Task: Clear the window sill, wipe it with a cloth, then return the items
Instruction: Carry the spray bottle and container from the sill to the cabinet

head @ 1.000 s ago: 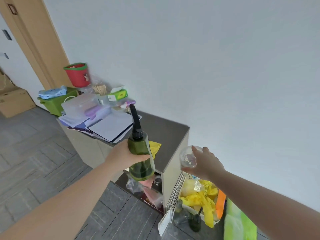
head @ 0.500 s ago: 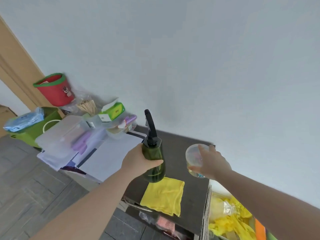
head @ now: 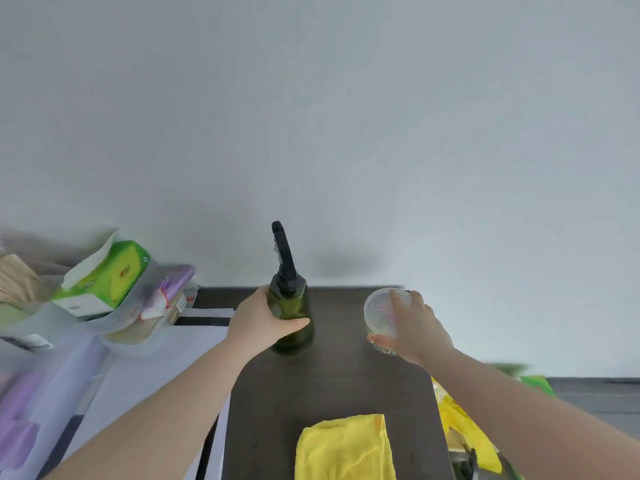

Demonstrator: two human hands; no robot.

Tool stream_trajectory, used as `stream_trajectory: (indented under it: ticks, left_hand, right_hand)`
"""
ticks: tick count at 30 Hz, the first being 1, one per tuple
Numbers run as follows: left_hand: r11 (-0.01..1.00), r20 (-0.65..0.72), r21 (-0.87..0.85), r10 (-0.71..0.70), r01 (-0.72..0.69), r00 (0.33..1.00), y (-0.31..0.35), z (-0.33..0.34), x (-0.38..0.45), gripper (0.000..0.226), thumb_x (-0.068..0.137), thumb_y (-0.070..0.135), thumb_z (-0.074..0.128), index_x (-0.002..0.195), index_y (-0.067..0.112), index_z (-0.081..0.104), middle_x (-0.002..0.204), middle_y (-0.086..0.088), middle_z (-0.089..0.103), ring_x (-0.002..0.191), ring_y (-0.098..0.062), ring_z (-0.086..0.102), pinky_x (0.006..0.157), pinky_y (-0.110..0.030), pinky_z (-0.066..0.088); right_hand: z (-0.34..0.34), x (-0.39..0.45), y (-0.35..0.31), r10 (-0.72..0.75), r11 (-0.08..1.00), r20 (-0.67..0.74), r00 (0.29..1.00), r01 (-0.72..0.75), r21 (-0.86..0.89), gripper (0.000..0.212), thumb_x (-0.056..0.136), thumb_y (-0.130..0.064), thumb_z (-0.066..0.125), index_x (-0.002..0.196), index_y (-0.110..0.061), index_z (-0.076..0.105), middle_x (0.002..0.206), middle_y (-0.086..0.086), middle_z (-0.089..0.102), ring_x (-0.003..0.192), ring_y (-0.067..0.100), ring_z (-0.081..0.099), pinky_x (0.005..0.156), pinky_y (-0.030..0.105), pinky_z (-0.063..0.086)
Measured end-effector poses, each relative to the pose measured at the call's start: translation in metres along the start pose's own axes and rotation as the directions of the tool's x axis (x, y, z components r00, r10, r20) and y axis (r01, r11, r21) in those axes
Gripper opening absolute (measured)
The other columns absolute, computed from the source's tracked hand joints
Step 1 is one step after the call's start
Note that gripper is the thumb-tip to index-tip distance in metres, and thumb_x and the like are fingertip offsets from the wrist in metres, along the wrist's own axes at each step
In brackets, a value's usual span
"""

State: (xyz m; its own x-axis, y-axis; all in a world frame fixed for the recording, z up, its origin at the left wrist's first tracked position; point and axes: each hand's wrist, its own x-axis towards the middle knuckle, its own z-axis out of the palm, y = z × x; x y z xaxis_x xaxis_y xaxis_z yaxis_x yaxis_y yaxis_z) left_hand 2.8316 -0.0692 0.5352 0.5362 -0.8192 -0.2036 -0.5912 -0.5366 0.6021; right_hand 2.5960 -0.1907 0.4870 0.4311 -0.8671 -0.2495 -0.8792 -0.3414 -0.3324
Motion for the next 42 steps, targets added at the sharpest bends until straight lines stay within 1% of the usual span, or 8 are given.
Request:
stream_trajectory:
  ticks: [2, 8, 15, 21, 27, 35, 39, 42]
  left_hand:
    - [1.000, 0.021, -0.015, 0.013, -0.013, 1.000, -0.005, 0.008, 0.016, 0.060, 0.059, 0.056, 0.079, 0.107, 0.030, 0.054, 0.091, 0.020, 0.061, 0.087, -0.009, 0.057, 0.067, -0.022, 0.043]
    - [0.999, 0.032, -0.021, 0.040, -0.039, 0.999, -0.013, 0.027, 0.051, 0.059, 0.060, 0.055, 0.079, 0.107, 0.029, 0.053, 0.089, 0.018, 0.063, 0.087, -0.011, 0.060, 0.070, -0.024, 0.045]
    - [0.996, 0.010, -0.081, 0.048, -0.047, 0.999, -0.020, 0.038, 0.071, 0.059, 0.061, 0.046, 0.083, 0.108, 0.032, 0.051, 0.087, 0.022, 0.058, 0.086, -0.009, 0.056, 0.073, -0.023, 0.044]
    - [0.990, -0.013, -0.132, 0.042, -0.043, 0.999, -0.024, 0.040, 0.084, 0.064, 0.061, 0.044, 0.084, 0.116, 0.026, 0.055, 0.100, 0.012, 0.065, 0.091, -0.010, 0.056, 0.076, -0.021, 0.042]
    - [0.990, 0.011, -0.131, 0.059, -0.057, 0.998, -0.027, 0.039, 0.092, 0.069, 0.059, 0.047, 0.084, 0.117, 0.024, 0.055, 0.106, 0.010, 0.066, 0.100, -0.015, 0.061, 0.079, -0.024, 0.045]
    - [0.987, 0.066, -0.153, 0.061, -0.050, 0.996, -0.024, 0.034, 0.089, 0.080, 0.055, 0.046, 0.087, 0.124, 0.026, 0.051, 0.115, 0.011, 0.064, 0.108, -0.015, 0.060, 0.089, -0.030, 0.049]
    - [0.993, 0.090, -0.099, 0.073, -0.064, 0.993, -0.023, 0.025, 0.087, 0.079, 0.056, 0.043, 0.087, 0.123, 0.027, 0.048, 0.115, 0.010, 0.062, 0.106, -0.015, 0.058, 0.083, -0.026, 0.044]
    - [0.999, 0.116, -0.034, 0.039, -0.035, 0.993, -0.026, 0.020, 0.085, 0.086, 0.055, 0.047, 0.087, 0.127, 0.024, 0.045, 0.119, 0.007, 0.061, 0.109, -0.017, 0.058, 0.083, -0.028, 0.045]
  right_hand:
    - [0.010, 0.009, -0.002, 0.040, 0.999, 0.000, 0.999, -0.040, 0.021, 0.099, 0.067, -0.068, 0.066, 0.146, -0.029, 0.020, 0.141, 0.003, 0.025, 0.125, 0.028, 0.039, 0.088, 0.040, 0.049]
    - [0.030, 0.034, -0.009, 0.093, 0.993, 0.009, 0.996, -0.094, 0.065, 0.100, 0.068, -0.065, 0.069, 0.146, -0.028, 0.019, 0.146, 0.003, 0.021, 0.130, 0.027, 0.034, 0.090, 0.042, 0.049]
    - [0.045, 0.049, -0.021, 0.081, 0.993, -0.021, 0.996, -0.079, 0.087, 0.107, 0.072, -0.064, 0.068, 0.150, -0.020, 0.010, 0.153, 0.004, 0.014, 0.138, 0.027, 0.027, 0.098, 0.040, 0.045]
    - [0.048, 0.057, -0.030, 0.062, 0.994, -0.043, 0.997, -0.058, 0.098, 0.112, 0.071, -0.064, 0.069, 0.150, -0.015, 0.007, 0.155, 0.005, 0.013, 0.143, 0.026, 0.022, 0.105, 0.038, 0.040]
    - [0.049, 0.062, -0.031, 0.097, 0.988, -0.024, 0.995, -0.093, 0.123, 0.124, 0.068, -0.067, 0.069, 0.152, -0.010, -0.003, 0.160, 0.005, 0.004, 0.148, 0.024, 0.010, 0.113, 0.037, 0.029]
    - [0.044, 0.063, -0.032, 0.106, 0.984, 0.018, 0.994, -0.107, 0.139, 0.132, 0.064, -0.065, 0.074, 0.151, -0.010, -0.009, 0.161, 0.004, -0.003, 0.149, 0.022, 0.000, 0.116, 0.038, 0.024]
    - [0.039, 0.063, -0.034, 0.105, 0.990, 0.043, 0.994, -0.109, 0.086, 0.135, 0.062, -0.064, 0.076, 0.151, -0.011, -0.011, 0.161, 0.004, -0.008, 0.149, 0.022, -0.003, 0.116, 0.037, 0.024]
    - [0.034, 0.058, -0.035, 0.099, 0.994, 0.052, 0.994, -0.101, 0.041, 0.134, 0.063, -0.064, 0.075, 0.152, -0.010, -0.010, 0.161, 0.004, -0.009, 0.149, 0.021, -0.004, 0.116, 0.035, 0.024]
